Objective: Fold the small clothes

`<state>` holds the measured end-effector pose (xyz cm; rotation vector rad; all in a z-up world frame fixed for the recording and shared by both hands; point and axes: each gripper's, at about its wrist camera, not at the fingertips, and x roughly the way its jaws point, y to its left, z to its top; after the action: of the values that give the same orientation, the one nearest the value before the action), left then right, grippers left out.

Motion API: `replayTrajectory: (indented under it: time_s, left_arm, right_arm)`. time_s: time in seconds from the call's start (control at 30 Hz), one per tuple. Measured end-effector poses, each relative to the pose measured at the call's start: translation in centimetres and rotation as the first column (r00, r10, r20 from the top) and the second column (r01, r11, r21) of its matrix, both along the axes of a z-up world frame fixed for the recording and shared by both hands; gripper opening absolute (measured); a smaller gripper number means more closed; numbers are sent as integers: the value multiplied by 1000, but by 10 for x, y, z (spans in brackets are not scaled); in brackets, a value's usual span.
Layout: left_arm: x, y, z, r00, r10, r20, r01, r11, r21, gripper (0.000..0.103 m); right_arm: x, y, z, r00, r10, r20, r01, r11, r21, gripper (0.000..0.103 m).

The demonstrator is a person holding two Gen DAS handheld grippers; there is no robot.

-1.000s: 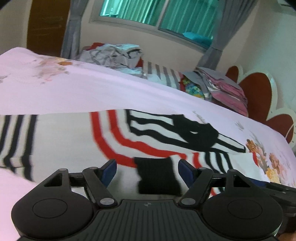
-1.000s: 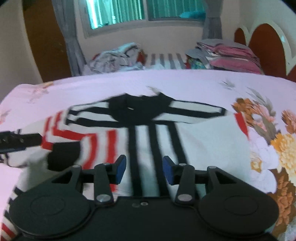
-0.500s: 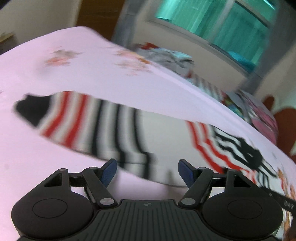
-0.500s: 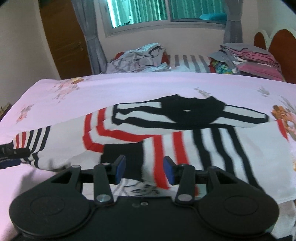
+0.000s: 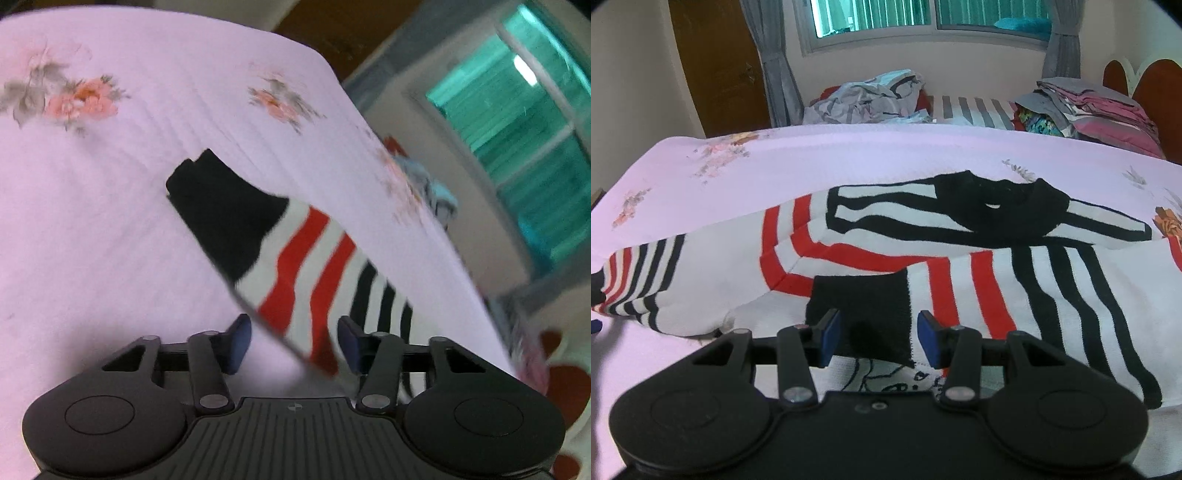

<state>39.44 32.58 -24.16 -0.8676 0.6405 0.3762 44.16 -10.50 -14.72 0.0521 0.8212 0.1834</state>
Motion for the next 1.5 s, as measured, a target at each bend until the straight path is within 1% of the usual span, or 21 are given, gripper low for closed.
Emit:
replayTrajectory:
  time_s: [0.07,0.13,0.2,0.27,0.43,0.5,0.6,0.7,0.77,0.83,0.9,1.0,1.1,1.13,1.2,1.27,1.33,1.37,1.4,1.43,1.5]
  left_arm:
    - [8,7,-5,999,23,30,-22,999,-36,48]
    - [18,11,-8,998,31,45,-29,999,-46,40]
    - [23,16,-13,998,56,38,-54,996,-64,9]
    - [22,19,-18,996,79,39,-76,993,-92,8]
    - [27,10,-7,996,63,67,-59,996,-61,6]
    - [30,4,5,995,42,94,-39,999,-35,6]
    - [39,-18,35,987,-44,153,40,999,30,6]
    - [52,-52,69,960,-183,210,164,981,106,6]
    - [66,-88,88,923,-297,244,265,952,156,6]
    - [78,-129,102,874,-405,268,366,912,183,6]
    - [91,-174,108,817,-509,271,467,860,207,6]
    - [107,-247,104,717,-652,246,616,758,214,6]
    - [119,-314,86,617,-770,163,732,638,239,6]
    - [121,-333,78,597,-792,130,751,609,255,6]
    - [126,-359,68,564,-824,56,784,555,279,6]
    - [123,-376,64,548,-836,-12,801,521,294,7]
    - [112,-381,68,542,-840,-13,801,512,309,26]
    - [104,-376,72,541,-841,-2,799,513,314,60]
    - [99,-375,77,548,-837,6,789,519,330,84]
    - [92,-374,83,556,-831,19,770,523,366,85]
    - [84,-377,89,541,-840,23,757,499,421,85]
  right_arm:
    - [2,-1,-2,1000,-8,-4,8,1000,-4,44]
    - [5,-2,-5,1000,-20,-4,20,1000,-15,44]
    - [9,-3,-7,999,-36,-4,36,999,-15,44]
    - [12,-3,-9,999,-43,-5,42,999,-26,44]
    - [18,5,-26,999,-26,-19,25,997,-77,47]
    - [20,4,-26,999,-28,-24,26,997,-68,48]
    - [20,-2,-22,999,-29,-28,29,999,-24,47]
    - [14,-12,-15,999,-48,-16,49,998,38,45]
    - [8,-21,-9,998,-63,-3,63,996,70,45]
    - [3,-30,-3,997,-77,7,76,993,89,45]
    - [-2,-45,3,995,-98,18,96,990,100,45]
    - [-14,-73,10,989,-143,29,139,985,103,45]
    - [-26,-102,14,982,-186,29,183,978,98,46]
    - [-31,-112,15,979,-203,28,199,975,97,46]
    - [-38,-127,14,975,-222,24,219,971,100,48]
    - [-44,-139,14,971,-239,26,235,967,103,51]
    - [-48,-145,13,969,-246,27,242,964,109,53]
    - [-49,-148,12,969,-248,26,243,963,116,53]
    - [-50,-149,12,969,-247,25,242,962,123,54]
    - [-50,-148,12,970,-243,24,238,963,130,54]
    - [-48,-143,12,975,-221,29,215,967,137,56]
